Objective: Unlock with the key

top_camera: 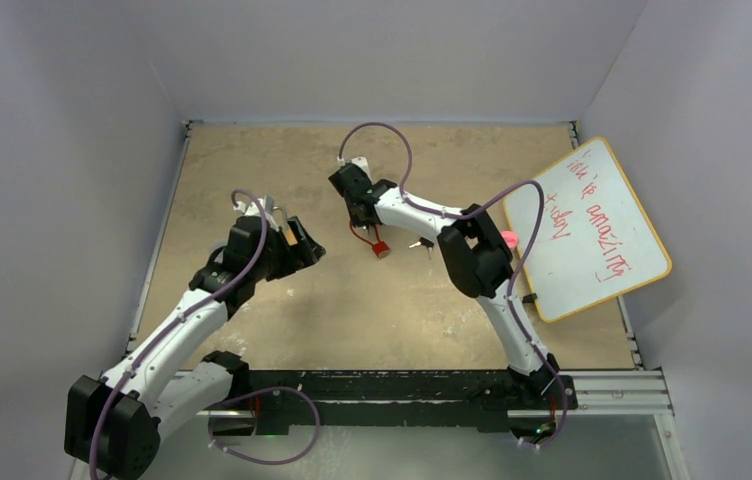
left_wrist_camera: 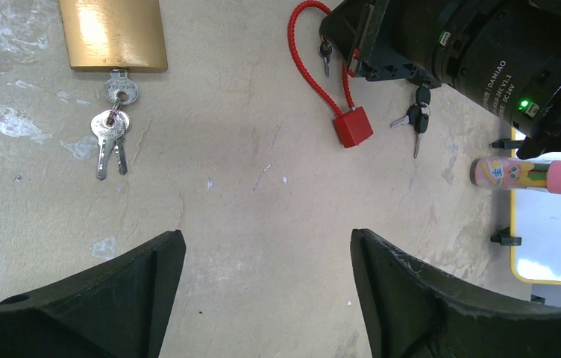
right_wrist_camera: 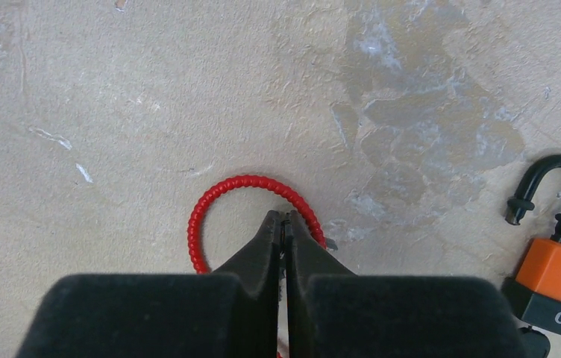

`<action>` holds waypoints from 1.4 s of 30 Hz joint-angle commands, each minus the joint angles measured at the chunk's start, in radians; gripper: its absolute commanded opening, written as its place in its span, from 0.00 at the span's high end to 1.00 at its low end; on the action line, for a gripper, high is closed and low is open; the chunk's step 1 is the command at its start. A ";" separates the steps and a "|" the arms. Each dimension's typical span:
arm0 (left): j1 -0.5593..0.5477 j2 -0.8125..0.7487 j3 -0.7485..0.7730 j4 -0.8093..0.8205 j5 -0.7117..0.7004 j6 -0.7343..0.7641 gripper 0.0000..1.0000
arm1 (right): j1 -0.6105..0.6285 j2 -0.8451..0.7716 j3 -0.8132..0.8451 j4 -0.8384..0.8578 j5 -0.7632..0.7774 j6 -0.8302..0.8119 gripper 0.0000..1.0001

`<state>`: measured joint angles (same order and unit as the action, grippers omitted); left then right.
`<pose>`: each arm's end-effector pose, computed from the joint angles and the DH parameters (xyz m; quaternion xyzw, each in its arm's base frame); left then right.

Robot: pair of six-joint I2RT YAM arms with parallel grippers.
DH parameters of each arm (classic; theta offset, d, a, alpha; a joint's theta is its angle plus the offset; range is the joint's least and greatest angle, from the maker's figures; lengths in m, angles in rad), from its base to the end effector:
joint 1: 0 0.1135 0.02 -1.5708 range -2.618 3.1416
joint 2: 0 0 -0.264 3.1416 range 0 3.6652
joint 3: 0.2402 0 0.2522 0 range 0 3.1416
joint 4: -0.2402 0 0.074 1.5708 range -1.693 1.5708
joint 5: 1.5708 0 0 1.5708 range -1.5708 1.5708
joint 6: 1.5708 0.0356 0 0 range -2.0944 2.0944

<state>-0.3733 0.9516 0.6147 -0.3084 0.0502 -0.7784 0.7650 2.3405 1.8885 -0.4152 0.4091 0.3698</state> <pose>0.1905 -0.0765 0.2382 -0.1690 0.8785 -0.2619 0.3621 0.3844 0.3494 0.1687 -0.1118 0.9150 0.0205 0.3870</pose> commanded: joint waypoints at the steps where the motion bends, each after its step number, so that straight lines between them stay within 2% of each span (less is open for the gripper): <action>1: 0.007 -0.025 -0.007 0.023 0.013 -0.018 0.16 | -0.003 -0.003 -0.014 -0.032 -0.002 0.027 1.00; 7: 0.007 -0.024 -0.030 0.064 0.054 -0.033 0.16 | -0.004 -0.127 -0.048 -0.011 -0.050 0.062 1.00; 14: 0.007 -0.031 -0.070 0.135 0.130 -0.115 0.16 | -0.033 -0.332 -0.168 0.044 -0.263 0.150 1.00; 18: 0.007 -0.048 -0.066 0.178 0.177 -0.295 0.16 | -0.039 -0.461 -0.304 0.111 -0.397 0.153 1.00; 22: 0.007 -0.104 -0.037 0.210 0.145 -0.459 0.16 | -0.039 -0.628 -0.455 0.204 -0.518 0.142 1.00; 25: 0.007 -0.116 -0.020 0.241 0.153 -0.566 0.15 | -0.039 -0.746 -0.565 0.315 -0.643 0.143 1.00; 30: 0.007 -0.103 -0.028 0.257 0.261 -0.797 0.14 | -0.039 -0.883 -0.713 0.543 -0.856 0.160 1.00; 32: 0.007 -0.098 -0.055 0.268 0.331 -0.929 0.12 | -0.038 -0.912 -0.741 0.617 -0.876 0.160 1.00; 34: 0.006 -0.087 -0.107 0.395 0.410 -1.052 0.11 | -0.039 -0.912 -0.762 0.673 -0.926 0.171 1.00; 36: 0.005 -0.067 -0.126 0.429 0.474 -1.137 0.11 | -0.036 -0.898 -0.764 0.704 -0.981 0.178 1.00; 42: 0.002 -0.056 -0.091 0.394 0.506 -1.172 0.23 | -0.025 -0.872 -0.746 0.727 -1.049 0.163 1.00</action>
<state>-0.3733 0.9146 0.4995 0.0372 0.4850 -1.8263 0.7292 1.4647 1.1370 0.2306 -0.5507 0.5396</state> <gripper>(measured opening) 0.808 0.007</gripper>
